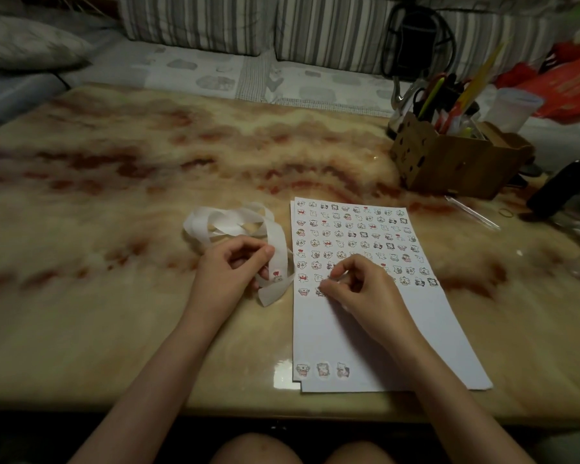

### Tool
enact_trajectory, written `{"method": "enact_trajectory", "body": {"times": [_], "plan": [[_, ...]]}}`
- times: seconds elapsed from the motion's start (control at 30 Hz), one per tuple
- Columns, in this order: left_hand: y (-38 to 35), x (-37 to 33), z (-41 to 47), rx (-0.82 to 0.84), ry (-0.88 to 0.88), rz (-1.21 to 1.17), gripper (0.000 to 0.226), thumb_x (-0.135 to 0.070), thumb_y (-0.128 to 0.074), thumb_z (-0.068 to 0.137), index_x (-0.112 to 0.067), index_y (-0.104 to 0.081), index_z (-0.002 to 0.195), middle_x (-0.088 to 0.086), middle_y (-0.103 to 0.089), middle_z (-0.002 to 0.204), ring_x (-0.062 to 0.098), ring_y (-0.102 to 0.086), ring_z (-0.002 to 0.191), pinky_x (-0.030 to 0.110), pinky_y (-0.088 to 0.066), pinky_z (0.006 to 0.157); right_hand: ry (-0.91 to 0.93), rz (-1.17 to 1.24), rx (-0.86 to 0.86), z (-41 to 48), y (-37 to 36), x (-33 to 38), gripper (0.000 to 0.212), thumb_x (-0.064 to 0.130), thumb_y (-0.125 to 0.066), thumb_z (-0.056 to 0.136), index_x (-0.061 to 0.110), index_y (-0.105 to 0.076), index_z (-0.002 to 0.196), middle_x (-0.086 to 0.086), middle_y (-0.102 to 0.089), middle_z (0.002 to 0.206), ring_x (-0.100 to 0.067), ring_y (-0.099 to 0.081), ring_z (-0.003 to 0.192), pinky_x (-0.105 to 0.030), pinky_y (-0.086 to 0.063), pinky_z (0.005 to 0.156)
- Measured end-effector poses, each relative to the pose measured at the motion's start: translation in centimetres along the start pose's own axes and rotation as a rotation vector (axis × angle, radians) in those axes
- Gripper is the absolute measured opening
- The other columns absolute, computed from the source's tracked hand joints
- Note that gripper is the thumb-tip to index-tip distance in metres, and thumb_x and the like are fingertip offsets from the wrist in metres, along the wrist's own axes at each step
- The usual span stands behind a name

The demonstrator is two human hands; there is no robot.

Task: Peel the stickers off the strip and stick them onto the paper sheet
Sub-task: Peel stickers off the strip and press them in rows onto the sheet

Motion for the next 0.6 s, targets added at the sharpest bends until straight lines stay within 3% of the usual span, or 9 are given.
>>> {"method": "enact_trajectory", "body": {"times": [0.2, 0.4, 0.6], "plan": [[0.0, -0.2, 0.0, 0.002, 0.000, -0.055, 0.008, -0.007, -0.064, 0.086, -0.002, -0.068, 0.090, 0.007, -0.065, 0.063, 0.005, -0.055, 0.045, 0.015, -0.046, 0.047, 0.012, -0.094, 0.017, 0.0, -0.2, 0.2, 0.009, 0.024, -0.069, 0.083, 0.023, -0.060, 0.083, 0.008, -0.055, 0.064, -0.007, -0.052, 0.062, -0.028, -0.040, 0.061], [0.0, -0.2, 0.1, -0.008, -0.001, -0.121, 0.004, -0.005, -0.061, 0.088, -0.003, -0.065, 0.088, -0.001, -0.064, 0.053, 0.005, -0.053, 0.040, 0.014, -0.045, 0.046, 0.171, 0.206, -0.046, -0.4, 0.3, 3.9, 0.007, 0.016, -0.068, 0.085, 0.021, -0.066, 0.080, 0.007, -0.067, 0.077, -0.002, -0.055, 0.065, -0.016, -0.042, 0.060], [0.1, -0.3, 0.1, -0.017, -0.012, -0.175, 0.006, -0.003, -0.060, 0.087, -0.008, -0.063, 0.085, 0.000, -0.063, 0.053, 0.008, -0.057, 0.045, 0.016, -0.049, 0.048, 0.255, 0.247, 0.044, -0.5, -2.4, 6.9, 0.008, 0.017, -0.074, 0.080, 0.023, -0.070, 0.083, 0.014, -0.069, 0.077, -0.002, -0.059, 0.070, -0.013, -0.040, 0.061]]}}
Point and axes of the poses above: each hand's wrist, its own z-axis towards the middle knuckle, its own y-axis out of the back of the hand, x = y × z, the point moved 8 cm from there along z, towards the middle knuckle
